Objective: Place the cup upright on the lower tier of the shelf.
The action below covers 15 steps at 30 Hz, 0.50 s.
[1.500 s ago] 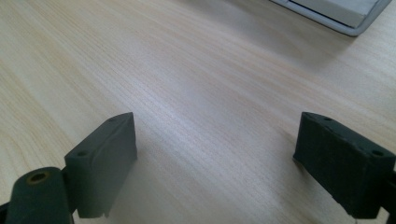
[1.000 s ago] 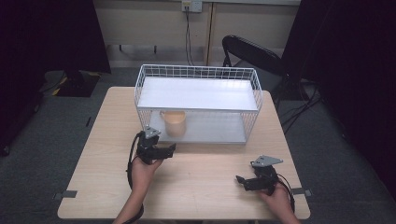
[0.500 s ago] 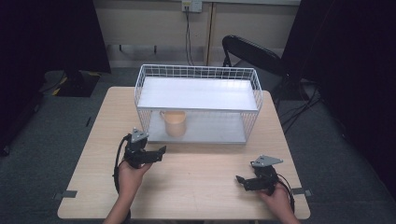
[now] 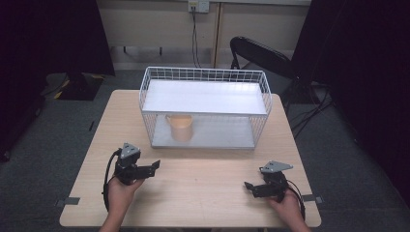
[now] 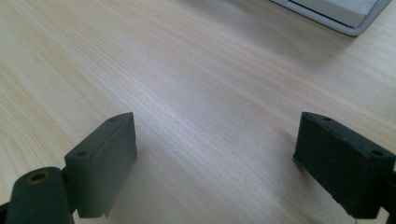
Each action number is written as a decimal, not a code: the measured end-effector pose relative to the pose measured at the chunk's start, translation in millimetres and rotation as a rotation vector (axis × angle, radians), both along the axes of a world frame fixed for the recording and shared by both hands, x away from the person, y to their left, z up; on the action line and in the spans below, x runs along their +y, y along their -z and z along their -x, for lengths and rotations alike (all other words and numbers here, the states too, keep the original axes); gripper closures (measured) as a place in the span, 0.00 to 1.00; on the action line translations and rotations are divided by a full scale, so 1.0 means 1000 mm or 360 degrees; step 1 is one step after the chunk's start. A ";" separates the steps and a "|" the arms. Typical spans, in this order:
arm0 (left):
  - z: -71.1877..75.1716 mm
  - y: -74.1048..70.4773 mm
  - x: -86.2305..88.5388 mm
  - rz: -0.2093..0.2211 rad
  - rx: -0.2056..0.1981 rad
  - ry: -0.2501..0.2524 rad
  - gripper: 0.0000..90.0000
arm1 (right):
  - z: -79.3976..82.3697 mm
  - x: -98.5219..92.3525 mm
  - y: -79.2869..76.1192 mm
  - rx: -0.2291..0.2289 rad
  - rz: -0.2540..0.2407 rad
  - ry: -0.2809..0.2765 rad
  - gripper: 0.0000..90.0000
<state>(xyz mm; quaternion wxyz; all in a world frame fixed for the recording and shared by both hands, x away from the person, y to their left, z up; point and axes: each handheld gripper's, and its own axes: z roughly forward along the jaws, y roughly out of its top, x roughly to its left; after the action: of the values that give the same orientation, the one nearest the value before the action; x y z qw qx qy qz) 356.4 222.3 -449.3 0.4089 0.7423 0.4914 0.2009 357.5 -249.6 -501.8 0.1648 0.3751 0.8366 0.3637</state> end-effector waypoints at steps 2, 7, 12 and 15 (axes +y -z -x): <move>0.001 0.001 0.003 -0.0004 0.0008 0.0003 0.18 | 0.000 0.000 0.000 0.0000 0.0000 0.0000 0.13; 0.007 0.002 0.011 -0.0034 0.0007 0.0014 0.18 | 0.000 0.000 0.000 0.0000 0.0000 -0.0001 0.13; 0.011 0.005 0.020 -0.0054 0.0028 0.0019 0.18 | 0.000 0.000 0.000 0.0001 0.0000 0.0000 0.13; 0.013 0.007 0.024 -0.0048 0.0030 0.0012 0.18 | 0.000 0.000 0.000 0.0001 -0.0001 0.0000 0.13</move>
<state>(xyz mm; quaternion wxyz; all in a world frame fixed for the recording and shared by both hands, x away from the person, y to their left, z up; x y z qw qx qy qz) 343.5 246.3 -456.2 0.3938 0.7520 0.4894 0.1997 357.5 -249.6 -501.8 0.1643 0.3752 0.8366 0.3639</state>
